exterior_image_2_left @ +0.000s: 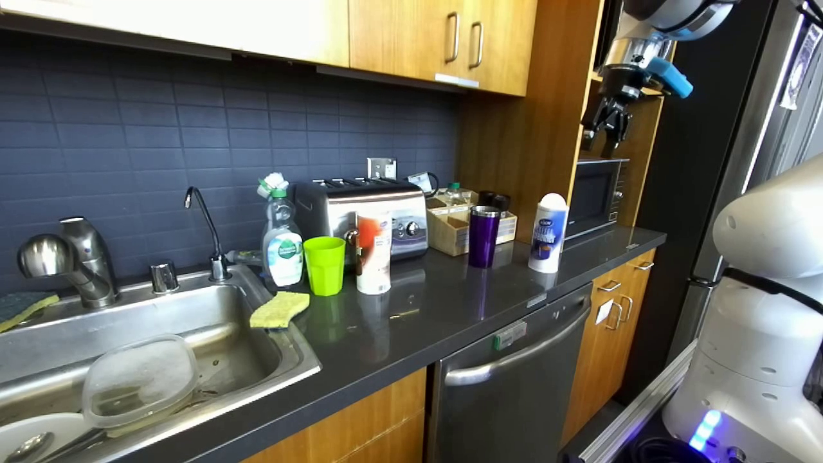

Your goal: Put the white can into the wooden box

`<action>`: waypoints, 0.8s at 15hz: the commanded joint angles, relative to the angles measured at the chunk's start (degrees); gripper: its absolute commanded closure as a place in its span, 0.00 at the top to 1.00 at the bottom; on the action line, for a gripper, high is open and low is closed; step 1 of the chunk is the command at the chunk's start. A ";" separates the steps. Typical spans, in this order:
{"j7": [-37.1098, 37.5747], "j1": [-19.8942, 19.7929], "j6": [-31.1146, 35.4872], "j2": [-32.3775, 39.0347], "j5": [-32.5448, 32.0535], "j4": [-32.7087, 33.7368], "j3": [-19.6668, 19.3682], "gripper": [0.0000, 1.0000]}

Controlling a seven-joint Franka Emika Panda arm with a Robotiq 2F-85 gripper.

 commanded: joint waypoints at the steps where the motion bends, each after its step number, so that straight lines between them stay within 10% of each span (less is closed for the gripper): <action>1: -1.43 0.53 0.01 -0.76 0.57 -1.11 1.17 1.00; 12: -6.30 5.65 2.30 -0.46 2.43 -3.81 3.78 1.00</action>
